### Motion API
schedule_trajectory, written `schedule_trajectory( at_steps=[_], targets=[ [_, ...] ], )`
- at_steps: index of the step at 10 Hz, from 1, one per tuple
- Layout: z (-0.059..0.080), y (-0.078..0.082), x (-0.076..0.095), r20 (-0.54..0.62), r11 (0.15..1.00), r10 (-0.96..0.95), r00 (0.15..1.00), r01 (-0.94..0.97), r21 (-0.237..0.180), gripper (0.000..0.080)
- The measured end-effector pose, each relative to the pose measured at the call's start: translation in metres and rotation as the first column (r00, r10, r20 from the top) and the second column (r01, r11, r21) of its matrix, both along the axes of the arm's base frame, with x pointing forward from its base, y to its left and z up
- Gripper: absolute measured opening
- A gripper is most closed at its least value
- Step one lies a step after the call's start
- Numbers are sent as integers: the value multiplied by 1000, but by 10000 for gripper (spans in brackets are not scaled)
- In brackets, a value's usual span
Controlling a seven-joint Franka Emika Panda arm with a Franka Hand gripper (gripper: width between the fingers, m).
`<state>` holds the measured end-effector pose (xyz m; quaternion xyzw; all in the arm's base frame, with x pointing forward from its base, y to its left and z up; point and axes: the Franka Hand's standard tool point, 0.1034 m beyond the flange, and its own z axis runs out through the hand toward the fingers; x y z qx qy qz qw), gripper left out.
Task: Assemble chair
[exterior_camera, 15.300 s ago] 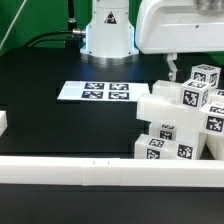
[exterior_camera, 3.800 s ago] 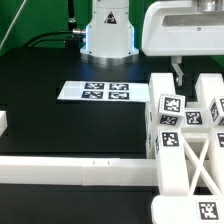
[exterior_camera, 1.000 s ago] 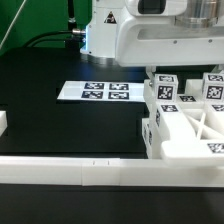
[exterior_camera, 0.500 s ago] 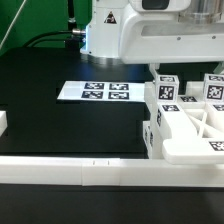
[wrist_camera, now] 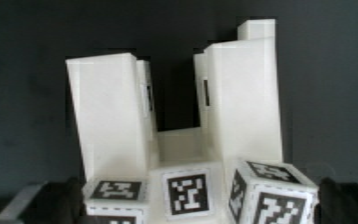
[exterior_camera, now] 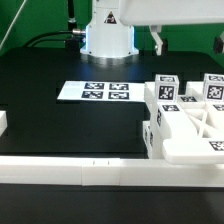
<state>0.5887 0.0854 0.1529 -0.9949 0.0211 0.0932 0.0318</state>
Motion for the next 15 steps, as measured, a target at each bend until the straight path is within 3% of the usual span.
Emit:
schedule_trajectory(
  at_steps=[3, 6, 8, 12, 13, 15],
  targets=[
    [-4, 2, 1, -7, 999, -51, 999, 51, -10, 649],
    [-14, 27, 21, 18, 993, -112, 994, 113, -40, 649],
    [-9, 34, 25, 6, 995, -63, 998, 63, -76, 649],
    [-12, 32, 30, 42, 995, -71, 997, 74, -70, 649],
    [-11, 35, 41, 145, 993, -102, 984, 109, -45, 649],
    [-10, 47, 40, 229, 985, -167, 959, 172, -5, 649]
  ],
)
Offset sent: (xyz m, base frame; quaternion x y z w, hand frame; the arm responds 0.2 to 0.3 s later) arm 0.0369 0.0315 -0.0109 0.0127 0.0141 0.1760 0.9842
